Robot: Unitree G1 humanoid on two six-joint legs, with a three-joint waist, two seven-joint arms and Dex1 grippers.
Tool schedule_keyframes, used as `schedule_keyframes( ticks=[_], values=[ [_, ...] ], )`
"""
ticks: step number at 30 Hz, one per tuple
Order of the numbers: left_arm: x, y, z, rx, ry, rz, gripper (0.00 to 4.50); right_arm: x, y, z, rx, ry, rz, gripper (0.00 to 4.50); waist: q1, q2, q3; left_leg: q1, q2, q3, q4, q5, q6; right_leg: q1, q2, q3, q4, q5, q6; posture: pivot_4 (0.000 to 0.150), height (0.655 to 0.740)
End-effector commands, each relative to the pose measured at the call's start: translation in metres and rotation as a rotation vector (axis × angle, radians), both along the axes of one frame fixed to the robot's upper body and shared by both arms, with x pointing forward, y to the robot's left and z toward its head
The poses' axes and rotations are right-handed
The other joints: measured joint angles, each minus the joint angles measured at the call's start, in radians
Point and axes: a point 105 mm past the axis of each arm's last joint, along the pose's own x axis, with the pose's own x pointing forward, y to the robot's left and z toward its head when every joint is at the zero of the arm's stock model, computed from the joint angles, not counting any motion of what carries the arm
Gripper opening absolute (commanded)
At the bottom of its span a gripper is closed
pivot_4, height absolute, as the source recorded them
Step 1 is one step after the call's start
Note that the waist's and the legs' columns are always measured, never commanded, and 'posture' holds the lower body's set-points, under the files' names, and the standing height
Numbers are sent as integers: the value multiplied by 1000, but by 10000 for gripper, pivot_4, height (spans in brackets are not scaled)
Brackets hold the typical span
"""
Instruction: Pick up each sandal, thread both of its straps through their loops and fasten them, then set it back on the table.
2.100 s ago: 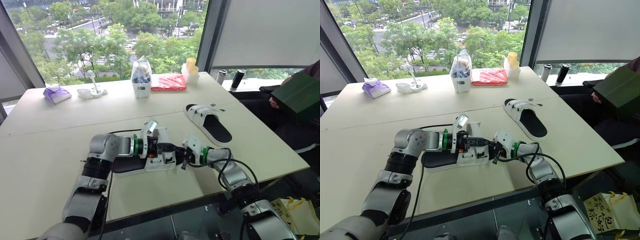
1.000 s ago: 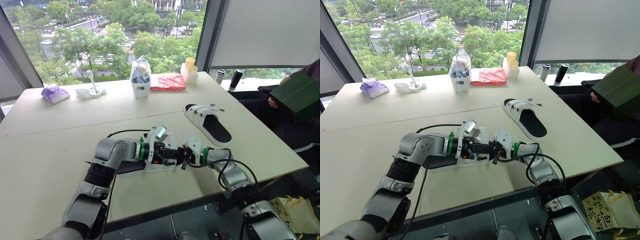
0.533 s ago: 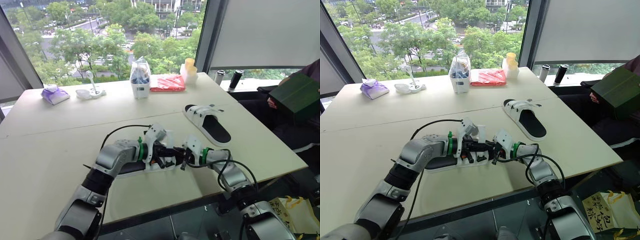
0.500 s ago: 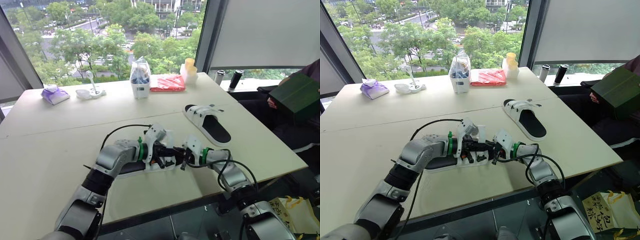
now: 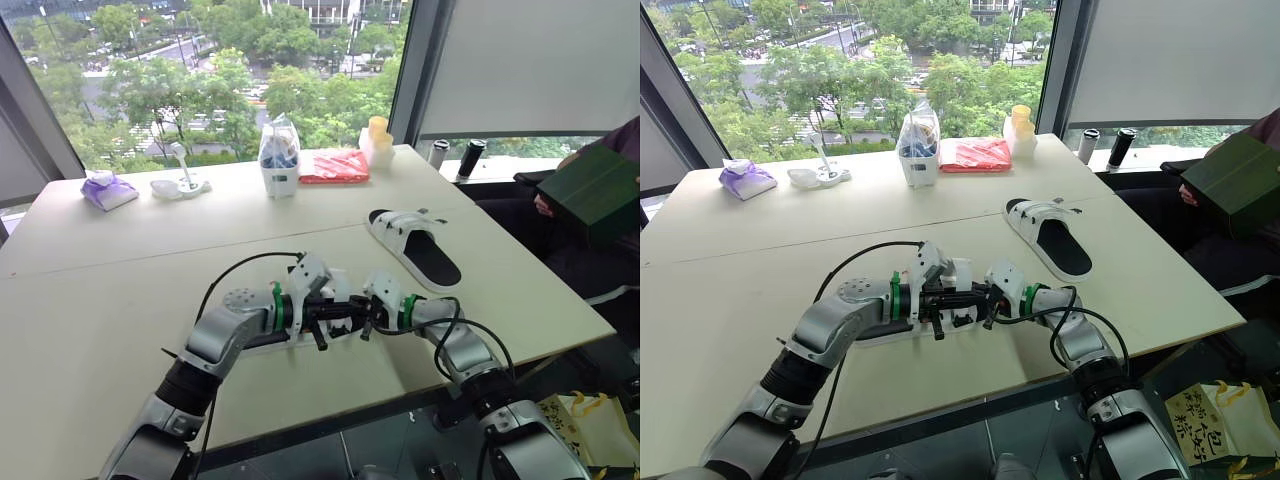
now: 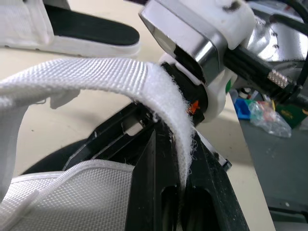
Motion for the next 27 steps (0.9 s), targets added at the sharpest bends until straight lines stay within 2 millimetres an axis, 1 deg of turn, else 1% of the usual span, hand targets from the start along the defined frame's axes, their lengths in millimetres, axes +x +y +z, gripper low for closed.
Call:
schedule_keyframes(
  ticks=[1, 3, 5, 9, 11, 12, 14, 16, 18, 19, 20, 22, 24, 27],
  values=[
    [2, 0, -14, 68, -68, 41, 486, -14, -9, -55, -95, 196, -44, 0, 0, 0, 0, 0, 0, 0, 0, 0, 0, 0, 0, 0, 0, 0, 0, 1500, 7400],
    [5, -1, -15, 75, -106, 74, 486, -15, -8, -56, -93, 198, -43, 0, 1, 0, 0, 0, 0, 0, 1, 0, 0, 0, 0, 0, 0, 0, 0, 1500, 7400],
    [5, -3, -11, 54, -122, 88, 486, -15, -8, -56, -92, 201, -42, 0, 1, 0, 0, 0, 0, 0, 1, 0, -1, -1, 0, 0, -1, 0, 0, 1500, 7400],
    [-4, -2, 0, 48, -102, 48, 486, -16, -9, -57, -94, 206, -42, 0, 0, 0, 0, -1, 0, 1, 3, -2, -3, -1, -1, 0, -3, 0, 0, 1500, 7400],
    [-7, 1, 9, 41, -55, 36, 486, -15, -10, -57, -96, 207, -44, 0, -1, 0, 0, -3, 0, 1, 3, -2, -3, -2, -1, 0, -3, 0, 0, 1500, 7400],
    [-8, 3, 13, 34, -35, 33, 2923, -15, -11, -57, -96, 207, -44, 0, -1, 0, 0, -5, 0, 1, 3, -2, -3, -4, -1, 0, -2, 0, 0, 1500, 7400],
    [-9, 5, 18, 28, -10, 33, 9265, -15, -11, -57, -97, 208, -43, 0, -1, 0, 0, -8, 0, 1, 3, 0, 0, -7, 0, 0, -1, 0, 0, 1500, 7400],
    [-13, 6, 22, 24, 13, 11, 18654, -14, -10, -56, -98, 208, -40, 0, -1, 0, 0, -10, 0, 1, 3, 0, 0, -10, 0, 0, 1, 1, -1, 1500, 7400],
    [-16, 8, 25, 30, 8, -5, 29997, -14, -9, -56, -97, 209, -38, 0, -1, 0, 0, -11, 0, 0, 3, 0, 0, -11, 1, 0, 2, 1, -2, 1500, 7400],
    [-19, 10, 31, 13, -2, -18, 35001, -14, -9, -56, -97, 209, -37, 0, -1, 0, 0, -11, 0, 0, 3, 0, 0, -11, 1, 0, 3, 1, -2, 1500, 7400],
    [-21, 10, 36, 0, -7, -29, 35001, -13, -9, -56, -97, 208, -37, 0, -1, 0, 0, -11, 0, 0, 3, 0, 1, -12, 1, 0, 3, 2, -2, 1500, 7400],
    [-37, 13, 48, -28, -22, -131, 35001, -13, -10, -56, -98, 209, -38, 0, -1, 0, 0, -11, 0, 0, 3, 0, 1, -12, 1, 0, 3, 2, -2, 1500, 7400],
    [-39, 21, 55, -16, -30, -126, 35001, -14, -12, -58, -108, 215, -33, 0, -1, 0, 0, -12, 0, 0, 4, 0, 1, -13, 1, 0, 3, 2, -2, 1500, 7400],
    [-35, 32, 57, 14, -11, -72, 35001, -15, -11, -59, -110, 220, -27, 0, -1, 0, 0, -12, 0, 0, 4, 0, 0, -13, 1, 0, 3, 2, -2, 1500, 7400]
  ],
)
